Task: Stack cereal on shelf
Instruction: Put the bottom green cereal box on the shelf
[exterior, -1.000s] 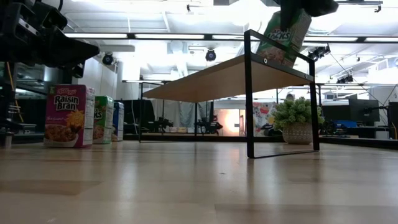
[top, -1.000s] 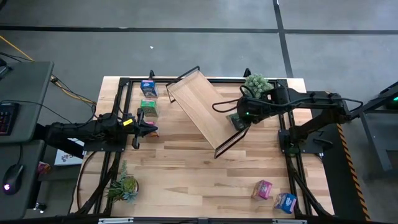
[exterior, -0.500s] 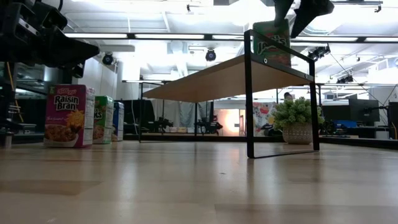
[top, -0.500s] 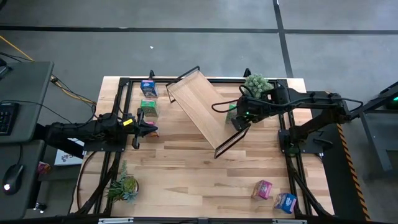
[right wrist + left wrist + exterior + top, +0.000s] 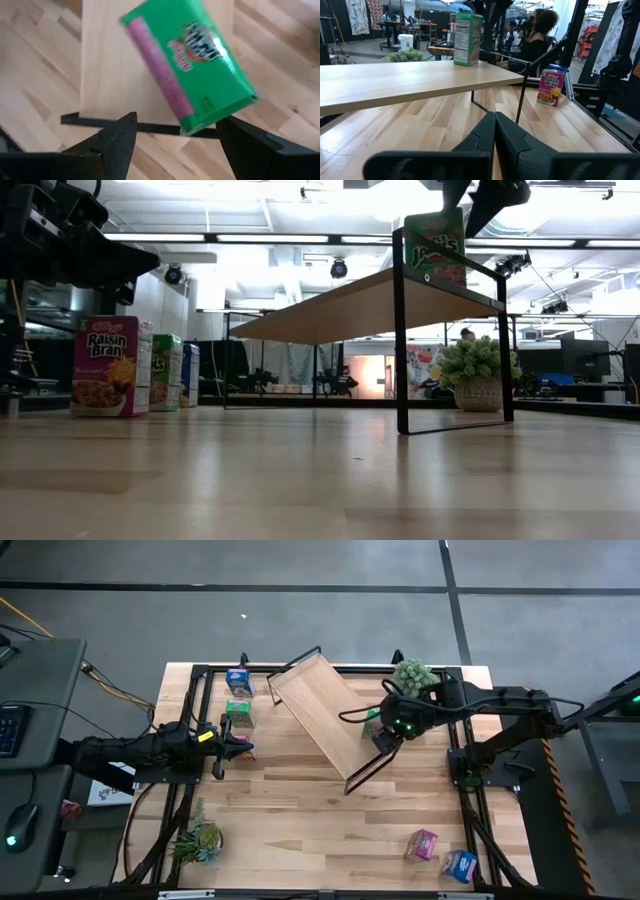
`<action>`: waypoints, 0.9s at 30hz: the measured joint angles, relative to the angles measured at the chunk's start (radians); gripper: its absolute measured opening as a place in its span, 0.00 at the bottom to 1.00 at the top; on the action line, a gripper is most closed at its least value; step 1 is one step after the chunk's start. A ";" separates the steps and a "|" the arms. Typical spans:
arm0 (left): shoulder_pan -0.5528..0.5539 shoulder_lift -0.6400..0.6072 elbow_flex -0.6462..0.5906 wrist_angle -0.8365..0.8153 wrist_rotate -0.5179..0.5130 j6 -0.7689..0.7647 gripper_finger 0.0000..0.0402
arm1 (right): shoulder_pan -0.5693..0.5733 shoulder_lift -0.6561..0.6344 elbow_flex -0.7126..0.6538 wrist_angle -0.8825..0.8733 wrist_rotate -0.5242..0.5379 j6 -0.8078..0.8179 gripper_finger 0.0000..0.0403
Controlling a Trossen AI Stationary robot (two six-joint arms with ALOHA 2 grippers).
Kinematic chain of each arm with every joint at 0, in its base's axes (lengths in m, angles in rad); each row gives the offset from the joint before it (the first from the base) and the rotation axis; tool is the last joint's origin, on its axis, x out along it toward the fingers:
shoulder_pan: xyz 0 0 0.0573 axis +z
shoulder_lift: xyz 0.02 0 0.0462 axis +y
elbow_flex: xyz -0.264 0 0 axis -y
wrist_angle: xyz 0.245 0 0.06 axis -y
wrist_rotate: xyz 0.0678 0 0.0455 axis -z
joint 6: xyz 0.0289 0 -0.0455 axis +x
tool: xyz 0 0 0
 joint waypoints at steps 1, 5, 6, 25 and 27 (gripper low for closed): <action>0.000 0.000 0.000 0.000 0.000 0.000 0.00 | 0.000 0.000 0.000 0.002 -0.010 -0.003 0.65; 0.000 0.000 0.000 0.000 0.000 0.000 0.00 | 0.000 0.000 0.000 0.007 -0.042 -0.011 0.65; 0.000 0.000 0.000 0.000 0.000 0.000 0.00 | 0.000 0.000 0.000 0.007 -0.054 -0.011 0.65; 0.000 0.000 0.000 0.000 0.000 0.000 0.00 | 0.015 -0.020 0.178 -0.244 0.153 -0.056 0.63; 0.000 0.000 0.000 0.000 0.000 0.000 0.00 | 0.003 -0.025 0.178 -0.247 0.240 -0.078 0.59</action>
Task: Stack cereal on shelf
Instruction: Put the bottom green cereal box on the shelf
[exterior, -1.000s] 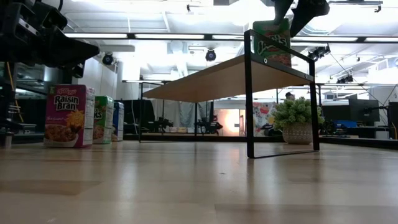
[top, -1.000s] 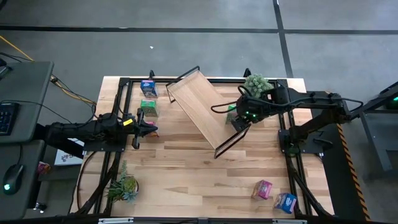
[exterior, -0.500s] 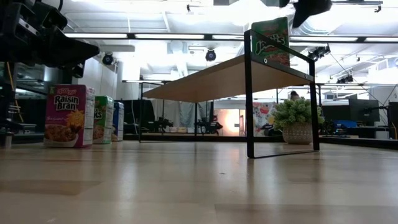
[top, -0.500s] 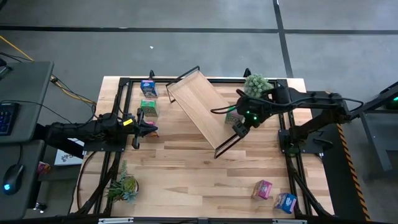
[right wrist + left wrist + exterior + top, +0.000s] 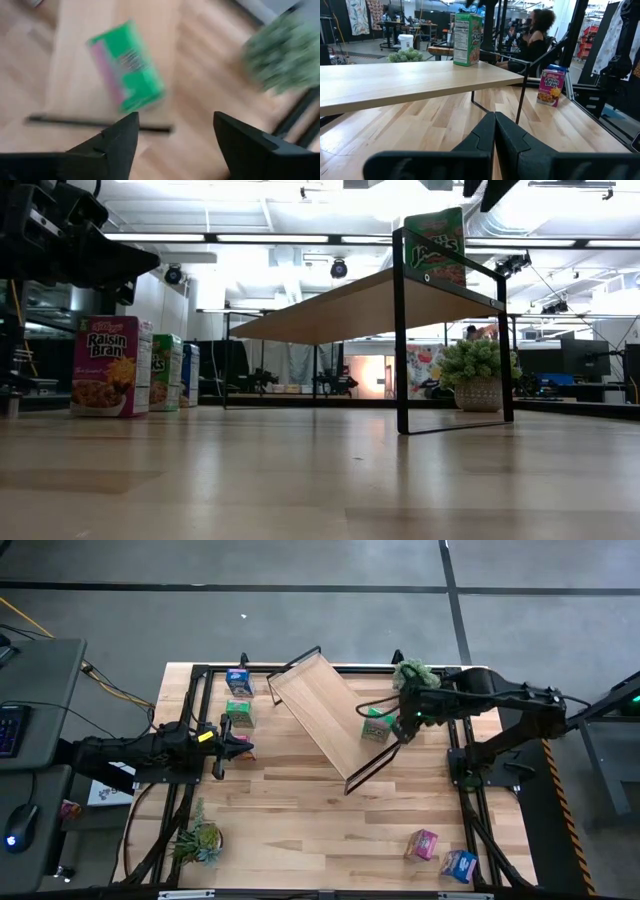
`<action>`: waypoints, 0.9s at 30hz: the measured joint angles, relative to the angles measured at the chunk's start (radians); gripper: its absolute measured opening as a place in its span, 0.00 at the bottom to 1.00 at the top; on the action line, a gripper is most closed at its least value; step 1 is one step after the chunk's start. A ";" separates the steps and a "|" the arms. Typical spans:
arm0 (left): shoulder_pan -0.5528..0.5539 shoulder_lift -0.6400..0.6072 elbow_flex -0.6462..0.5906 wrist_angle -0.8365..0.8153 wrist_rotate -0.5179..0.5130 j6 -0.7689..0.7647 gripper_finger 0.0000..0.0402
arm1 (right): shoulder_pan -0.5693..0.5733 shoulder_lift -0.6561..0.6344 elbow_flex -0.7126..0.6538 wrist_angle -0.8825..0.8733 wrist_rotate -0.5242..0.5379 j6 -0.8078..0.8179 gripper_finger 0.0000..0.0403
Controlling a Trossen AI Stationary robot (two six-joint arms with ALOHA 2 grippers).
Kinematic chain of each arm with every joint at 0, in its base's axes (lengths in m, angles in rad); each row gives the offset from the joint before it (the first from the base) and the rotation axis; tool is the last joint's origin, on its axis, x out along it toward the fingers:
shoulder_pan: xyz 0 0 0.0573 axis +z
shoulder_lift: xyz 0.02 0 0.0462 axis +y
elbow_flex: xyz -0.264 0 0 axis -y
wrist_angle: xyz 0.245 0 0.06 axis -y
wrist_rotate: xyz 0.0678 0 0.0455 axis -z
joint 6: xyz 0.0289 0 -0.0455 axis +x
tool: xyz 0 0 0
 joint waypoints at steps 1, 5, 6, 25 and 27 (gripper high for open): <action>0.000 0.000 0.000 -0.001 0.000 0.000 0.00 | -0.007 0.000 0.000 0.000 0.038 -0.002 0.56; 0.000 0.000 0.000 -0.001 0.001 0.000 0.00 | -0.043 0.006 0.000 0.001 0.120 -0.044 0.38; 0.000 0.000 0.000 -0.001 0.002 0.000 0.00 | -0.054 0.009 0.000 0.000 0.129 -0.051 0.31; 0.000 0.000 0.000 -0.001 0.003 0.000 0.00 | -0.084 0.023 -0.173 0.073 0.088 -0.153 0.00; 0.000 0.000 0.000 -0.001 0.003 0.000 0.00 | -0.087 0.023 -0.177 0.090 0.091 -0.168 0.00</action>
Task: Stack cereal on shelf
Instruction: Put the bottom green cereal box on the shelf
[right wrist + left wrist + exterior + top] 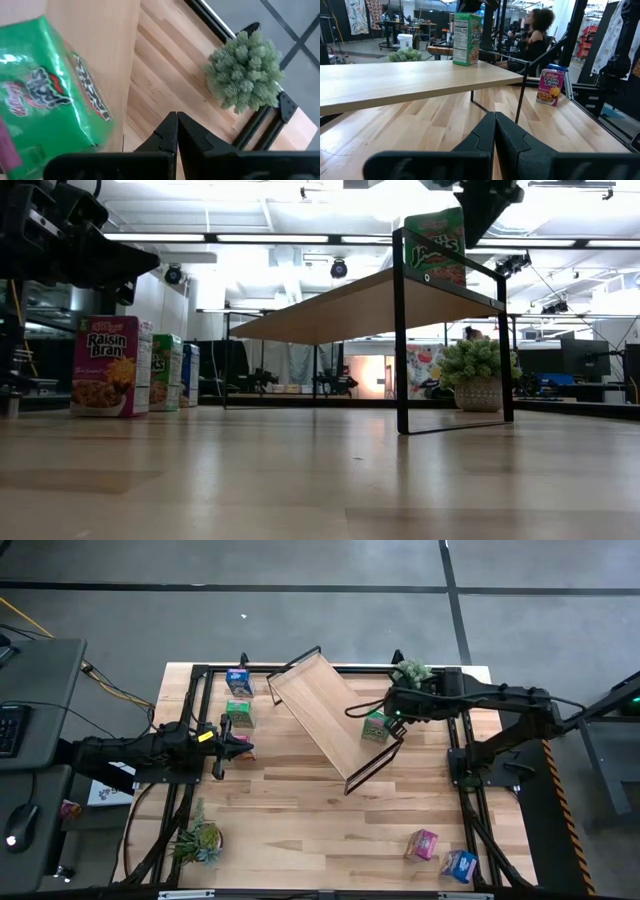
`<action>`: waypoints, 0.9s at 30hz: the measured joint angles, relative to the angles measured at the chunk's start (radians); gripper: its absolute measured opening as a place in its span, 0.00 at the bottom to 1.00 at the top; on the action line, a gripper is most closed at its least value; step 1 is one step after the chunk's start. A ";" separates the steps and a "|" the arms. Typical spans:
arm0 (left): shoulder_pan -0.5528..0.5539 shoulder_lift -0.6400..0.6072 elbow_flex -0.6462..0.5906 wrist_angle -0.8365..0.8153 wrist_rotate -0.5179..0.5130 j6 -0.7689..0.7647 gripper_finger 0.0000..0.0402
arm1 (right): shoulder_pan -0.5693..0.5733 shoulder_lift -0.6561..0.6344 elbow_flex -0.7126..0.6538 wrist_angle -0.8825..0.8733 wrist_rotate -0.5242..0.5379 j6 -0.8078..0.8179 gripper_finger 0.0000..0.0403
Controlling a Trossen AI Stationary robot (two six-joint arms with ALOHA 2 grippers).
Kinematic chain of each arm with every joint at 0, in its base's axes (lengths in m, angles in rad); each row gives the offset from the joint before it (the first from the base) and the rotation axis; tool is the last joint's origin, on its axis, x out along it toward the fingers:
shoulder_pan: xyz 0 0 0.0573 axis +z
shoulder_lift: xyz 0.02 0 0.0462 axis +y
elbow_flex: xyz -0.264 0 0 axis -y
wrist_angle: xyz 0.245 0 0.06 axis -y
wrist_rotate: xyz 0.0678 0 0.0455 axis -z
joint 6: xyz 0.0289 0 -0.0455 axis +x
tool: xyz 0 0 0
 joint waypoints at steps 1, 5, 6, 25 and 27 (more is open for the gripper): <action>0.000 0.000 0.000 0.000 0.000 0.000 0.00 | -0.005 0.000 -0.001 0.002 -0.008 -0.011 0.00; 0.000 0.000 0.000 -0.001 0.000 0.000 0.00 | -0.017 -0.001 -0.001 0.046 -0.059 -0.043 0.00; 0.000 0.000 0.000 -0.001 0.000 0.000 0.00 | -0.018 -0.004 -0.001 0.060 -0.074 -0.054 0.00; 0.000 0.000 0.000 0.000 0.000 0.000 0.00 | -0.017 -0.008 -0.001 0.099 -0.280 -0.058 0.00; 0.000 0.000 0.000 0.000 0.000 0.000 0.00 | -0.017 -0.013 -0.001 0.089 -0.280 -0.055 0.00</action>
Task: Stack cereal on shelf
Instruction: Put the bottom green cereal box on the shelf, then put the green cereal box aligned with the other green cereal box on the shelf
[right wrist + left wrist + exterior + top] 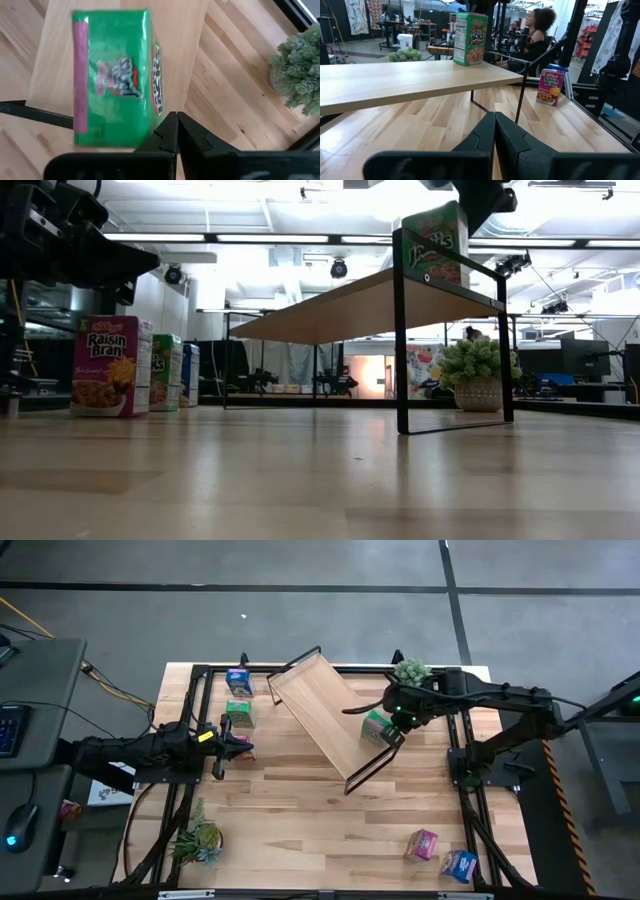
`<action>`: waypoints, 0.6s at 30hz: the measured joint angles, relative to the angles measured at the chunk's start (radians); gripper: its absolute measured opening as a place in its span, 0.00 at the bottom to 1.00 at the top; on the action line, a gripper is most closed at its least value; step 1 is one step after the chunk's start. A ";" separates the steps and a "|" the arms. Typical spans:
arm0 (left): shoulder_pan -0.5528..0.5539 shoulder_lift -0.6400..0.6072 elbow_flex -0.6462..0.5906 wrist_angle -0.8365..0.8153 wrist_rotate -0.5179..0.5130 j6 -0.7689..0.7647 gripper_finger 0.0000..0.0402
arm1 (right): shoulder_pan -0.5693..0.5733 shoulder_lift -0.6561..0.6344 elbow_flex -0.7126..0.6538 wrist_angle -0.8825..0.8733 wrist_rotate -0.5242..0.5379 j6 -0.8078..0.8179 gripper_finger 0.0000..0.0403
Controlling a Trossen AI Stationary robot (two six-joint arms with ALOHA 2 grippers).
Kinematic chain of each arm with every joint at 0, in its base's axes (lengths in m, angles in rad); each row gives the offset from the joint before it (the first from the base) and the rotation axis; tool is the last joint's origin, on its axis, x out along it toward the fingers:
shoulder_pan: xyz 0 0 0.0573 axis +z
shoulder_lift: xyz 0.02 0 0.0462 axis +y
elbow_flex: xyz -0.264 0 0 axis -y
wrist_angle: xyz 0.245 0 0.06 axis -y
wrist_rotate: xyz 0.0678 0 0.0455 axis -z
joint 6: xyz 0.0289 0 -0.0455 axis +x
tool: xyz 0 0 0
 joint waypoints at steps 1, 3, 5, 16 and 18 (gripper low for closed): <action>0.000 0.000 0.000 0.000 0.000 0.000 0.00 | 0.000 -0.005 0.000 -0.005 0.000 0.004 0.00; 0.000 0.000 0.000 0.000 0.000 0.000 0.00 | 0.000 -0.018 0.000 -0.017 0.000 0.005 0.00; 0.000 0.000 0.000 0.000 0.000 0.000 0.00 | 0.000 -0.037 0.000 -0.029 0.011 0.012 0.00; 0.000 0.000 0.000 0.000 0.000 0.001 0.00 | 0.123 -0.246 -0.022 -0.014 0.250 0.065 0.00; 0.000 0.000 0.000 0.003 0.000 0.027 0.00 | 0.178 -0.303 -0.075 0.046 0.308 0.061 0.00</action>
